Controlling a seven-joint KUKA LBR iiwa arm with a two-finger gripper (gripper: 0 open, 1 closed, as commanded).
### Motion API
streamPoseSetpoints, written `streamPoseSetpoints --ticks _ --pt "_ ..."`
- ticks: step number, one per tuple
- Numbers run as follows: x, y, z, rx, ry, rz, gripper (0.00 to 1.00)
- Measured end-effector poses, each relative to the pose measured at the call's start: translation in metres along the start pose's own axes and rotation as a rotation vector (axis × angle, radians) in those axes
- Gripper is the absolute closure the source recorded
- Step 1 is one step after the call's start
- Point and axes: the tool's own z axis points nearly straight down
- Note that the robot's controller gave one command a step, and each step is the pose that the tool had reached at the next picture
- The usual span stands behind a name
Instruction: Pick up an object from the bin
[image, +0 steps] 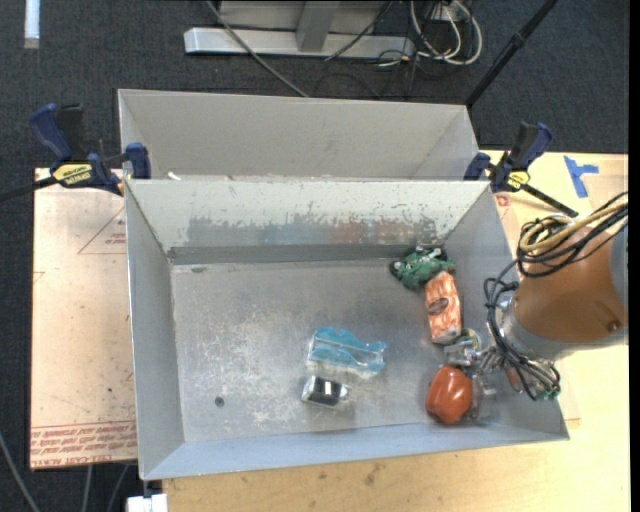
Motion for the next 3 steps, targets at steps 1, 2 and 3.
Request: streamPoseSetpoints --ticks 1,2,3 --pt "0.001 0.001 -0.004 -0.002 0.005 0.002 1.0" --pt "0.003 0.001 -0.025 -0.004 0.013 0.002 1.0" --pt "0.002 0.0 -0.047 -0.001 0.006 0.002 1.0"
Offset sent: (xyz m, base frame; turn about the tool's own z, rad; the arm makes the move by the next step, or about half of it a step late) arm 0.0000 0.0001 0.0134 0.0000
